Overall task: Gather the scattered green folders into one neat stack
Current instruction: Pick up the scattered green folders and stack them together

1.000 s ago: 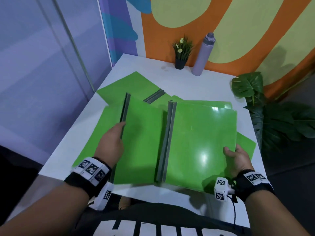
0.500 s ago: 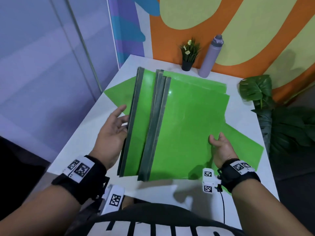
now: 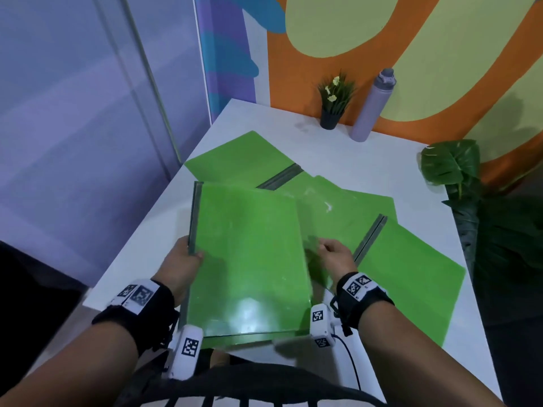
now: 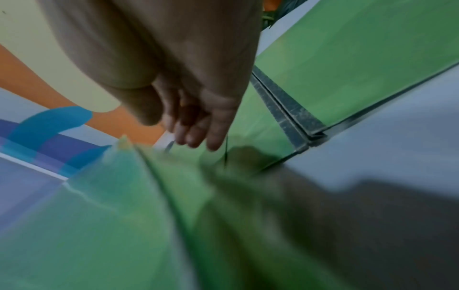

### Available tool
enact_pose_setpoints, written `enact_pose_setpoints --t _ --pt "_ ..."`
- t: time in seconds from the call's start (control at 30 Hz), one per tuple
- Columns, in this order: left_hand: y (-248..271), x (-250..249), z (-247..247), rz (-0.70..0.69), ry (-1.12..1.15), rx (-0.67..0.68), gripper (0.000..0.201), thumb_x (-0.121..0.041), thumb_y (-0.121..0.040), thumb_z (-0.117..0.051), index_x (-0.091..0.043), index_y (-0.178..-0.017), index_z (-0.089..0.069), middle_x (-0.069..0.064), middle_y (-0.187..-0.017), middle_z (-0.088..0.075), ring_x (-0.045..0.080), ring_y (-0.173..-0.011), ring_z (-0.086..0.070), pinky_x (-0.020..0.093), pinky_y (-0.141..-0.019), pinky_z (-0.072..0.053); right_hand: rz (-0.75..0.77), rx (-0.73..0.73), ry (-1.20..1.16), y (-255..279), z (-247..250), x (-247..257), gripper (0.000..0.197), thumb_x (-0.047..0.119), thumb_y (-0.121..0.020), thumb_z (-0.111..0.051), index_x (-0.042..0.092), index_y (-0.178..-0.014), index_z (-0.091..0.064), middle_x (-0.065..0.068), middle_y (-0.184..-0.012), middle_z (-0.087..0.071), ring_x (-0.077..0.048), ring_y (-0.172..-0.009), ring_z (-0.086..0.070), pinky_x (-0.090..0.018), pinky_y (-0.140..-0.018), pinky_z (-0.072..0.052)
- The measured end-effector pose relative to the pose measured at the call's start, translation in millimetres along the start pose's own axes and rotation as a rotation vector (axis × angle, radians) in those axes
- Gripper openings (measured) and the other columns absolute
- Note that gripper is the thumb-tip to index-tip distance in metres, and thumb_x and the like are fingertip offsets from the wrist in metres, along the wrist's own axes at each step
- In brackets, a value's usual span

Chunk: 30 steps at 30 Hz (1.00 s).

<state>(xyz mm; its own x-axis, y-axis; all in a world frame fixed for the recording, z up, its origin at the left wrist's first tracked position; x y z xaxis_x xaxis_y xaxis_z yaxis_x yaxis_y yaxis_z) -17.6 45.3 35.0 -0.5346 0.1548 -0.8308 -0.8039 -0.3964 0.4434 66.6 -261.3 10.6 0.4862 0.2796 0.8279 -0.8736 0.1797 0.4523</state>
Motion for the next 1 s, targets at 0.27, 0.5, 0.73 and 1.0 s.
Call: enact_pose_setpoints --t 0.27,0.5,0.73,1.0 --pt "-24 56 31 0.095 -0.073 -0.089 0.038 -0.013 -0.092 -0.052 -0.015 -0.13 -0.045 0.014 -0.119 -0.062 0.036 -0.11 -0.058 0.055 -0.1 -0.046 -0.274 -0.155 -0.133 -33 -12 -25 0.066 -0.001 -0.086 -0.051 0.011 -0.148 -0.03 -0.016 -0.128 -0.053 -0.03 -0.096 -0.061 -0.039 -0.081 -0.051" --pt "-17 64 32 0.101 -0.119 -0.134 0.037 -0.008 -0.093 -0.051 -0.008 -0.129 -0.044 0.019 -0.115 -0.06 0.037 -0.106 -0.057 0.049 -0.097 -0.047 -0.377 -0.127 -0.169 -59 -35 -30 0.046 0.01 -0.081 -0.064 -0.002 -0.123 -0.051 -0.011 -0.103 -0.055 -0.031 -0.098 -0.055 -0.043 -0.093 -0.047" --pt "-10 61 40 0.087 -0.104 -0.149 0.043 -0.008 -0.095 -0.05 -0.007 -0.136 -0.04 0.017 -0.117 -0.055 0.034 -0.108 -0.052 0.04 -0.093 -0.041 -0.241 -0.025 -0.337 -41 -47 -1 0.049 -0.006 -0.089 -0.049 0.02 -0.13 -0.04 -0.014 -0.122 -0.047 -0.036 -0.104 -0.056 -0.057 -0.089 -0.052" --pt "-17 3 85 -0.12 -0.043 -0.45 0.031 -0.004 -0.093 -0.047 -0.007 -0.124 -0.049 0.017 -0.091 -0.054 0.027 -0.068 -0.047 0.033 -0.06 -0.037 0.268 -0.342 -0.178 -12 25 86 0.049 0.004 -0.098 -0.038 0.019 -0.145 -0.036 0.002 -0.14 -0.04 -0.014 -0.087 -0.058 -0.013 -0.073 -0.046"
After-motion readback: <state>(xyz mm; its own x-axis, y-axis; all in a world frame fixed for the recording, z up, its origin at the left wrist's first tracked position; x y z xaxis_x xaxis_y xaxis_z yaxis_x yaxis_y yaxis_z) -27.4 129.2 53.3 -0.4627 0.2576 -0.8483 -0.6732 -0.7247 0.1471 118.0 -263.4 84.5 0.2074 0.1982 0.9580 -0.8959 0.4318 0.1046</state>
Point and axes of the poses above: each hand's wrist, its own y-axis away from the middle knuckle, its own z-axis out of the back of the hand, x = y × z, the point moved 2 cm from there along -y, towards the middle knuckle
